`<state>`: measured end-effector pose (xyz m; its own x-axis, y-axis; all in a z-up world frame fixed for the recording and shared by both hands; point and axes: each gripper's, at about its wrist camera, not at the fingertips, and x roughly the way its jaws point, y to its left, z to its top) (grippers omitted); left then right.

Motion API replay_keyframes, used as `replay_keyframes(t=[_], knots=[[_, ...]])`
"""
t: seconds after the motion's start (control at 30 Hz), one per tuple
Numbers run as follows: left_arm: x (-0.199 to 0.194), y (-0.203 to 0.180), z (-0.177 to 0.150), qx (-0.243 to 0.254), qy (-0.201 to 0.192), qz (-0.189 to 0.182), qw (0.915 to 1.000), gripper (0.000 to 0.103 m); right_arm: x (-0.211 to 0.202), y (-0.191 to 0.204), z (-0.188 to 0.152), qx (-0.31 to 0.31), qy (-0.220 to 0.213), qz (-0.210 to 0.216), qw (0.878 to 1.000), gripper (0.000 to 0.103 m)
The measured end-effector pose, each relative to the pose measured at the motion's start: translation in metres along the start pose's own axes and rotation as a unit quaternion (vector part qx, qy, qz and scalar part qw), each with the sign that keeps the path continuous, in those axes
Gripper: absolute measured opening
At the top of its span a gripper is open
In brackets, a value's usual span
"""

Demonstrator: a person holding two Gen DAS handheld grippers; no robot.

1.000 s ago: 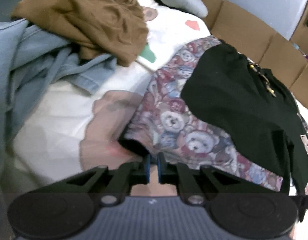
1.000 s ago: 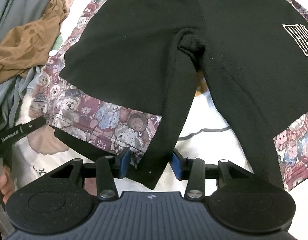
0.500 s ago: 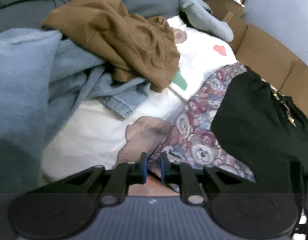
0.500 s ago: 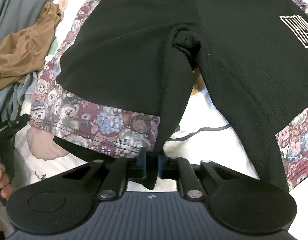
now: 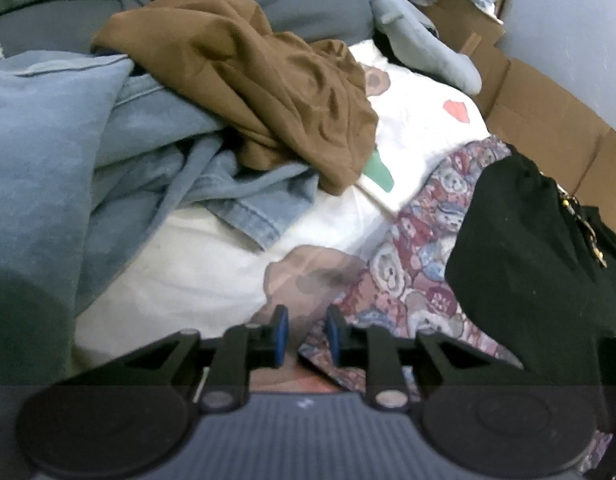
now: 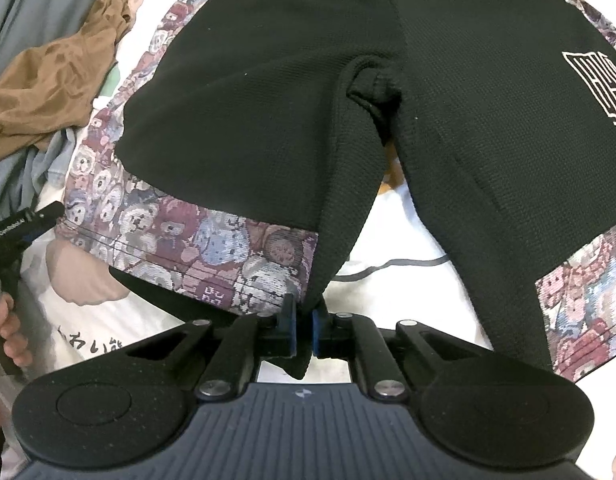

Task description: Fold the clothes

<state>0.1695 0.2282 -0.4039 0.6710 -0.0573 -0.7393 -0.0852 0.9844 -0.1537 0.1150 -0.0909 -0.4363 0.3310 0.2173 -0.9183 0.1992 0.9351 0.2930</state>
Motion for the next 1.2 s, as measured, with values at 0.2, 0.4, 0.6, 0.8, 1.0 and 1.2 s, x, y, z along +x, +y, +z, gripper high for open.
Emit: replay_keyframes(t=[0.2,0.4,0.6,0.8,1.0,1.2], knots=[[0.007,0.0,-0.005,0.003,0.01,0.0,0.9999,0.022,0.003,0.002,0.002,-0.002,0.002,-0.004,1.0,0.005],[-0.001,0.001,-0.003,-0.007,-0.01,0.0,0.9999,0.023,0.003,0.002,0.003,-0.01,0.001,-0.01,1.0,0.005],[0.009,0.003,-0.006,0.002,0.006,0.004,1.0,0.023,0.004,0.001,0.004,-0.008,0.002,-0.009,1.0,0.005],[0.014,-0.002,-0.015,0.018,0.011,0.002,0.9998,0.023,0.006,-0.001,0.004,-0.002,0.003,-0.004,1.0,0.005],[0.018,-0.004,-0.014,0.033,0.023,-0.006,0.9992,0.011,0.004,-0.013,0.005,0.033,0.008,0.023,0.999,0.007],[0.0,-0.007,-0.002,0.026,0.017,-0.005,0.9995,0.005,-0.006,-0.026,-0.001,0.068,0.002,0.044,0.997,0.022]])
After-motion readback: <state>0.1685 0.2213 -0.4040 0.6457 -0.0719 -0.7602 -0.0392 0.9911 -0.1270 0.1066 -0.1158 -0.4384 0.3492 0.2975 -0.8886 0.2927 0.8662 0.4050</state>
